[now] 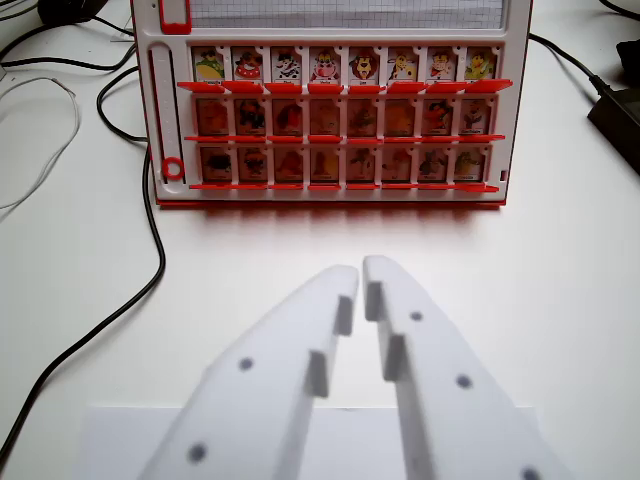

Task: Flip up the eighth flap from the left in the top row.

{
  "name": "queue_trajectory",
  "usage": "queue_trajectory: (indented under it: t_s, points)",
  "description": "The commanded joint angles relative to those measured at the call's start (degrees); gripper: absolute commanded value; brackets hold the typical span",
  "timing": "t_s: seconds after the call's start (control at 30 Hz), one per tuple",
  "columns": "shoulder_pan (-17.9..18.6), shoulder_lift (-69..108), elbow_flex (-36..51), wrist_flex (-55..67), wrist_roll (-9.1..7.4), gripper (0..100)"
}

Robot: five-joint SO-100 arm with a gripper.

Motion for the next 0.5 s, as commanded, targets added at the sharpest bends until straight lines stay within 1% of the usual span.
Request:
queue_trajectory:
  t_s: [0.0,0.37,0.47]
  points:
    - [0.6,-0.4,-1.6,-1.7,-0.09,0]
    - [0.6,-1.5,-1.3,-3.0,0.18,0]
    - [1.1,-3.3,-2.6,-3.8,1.05,0]
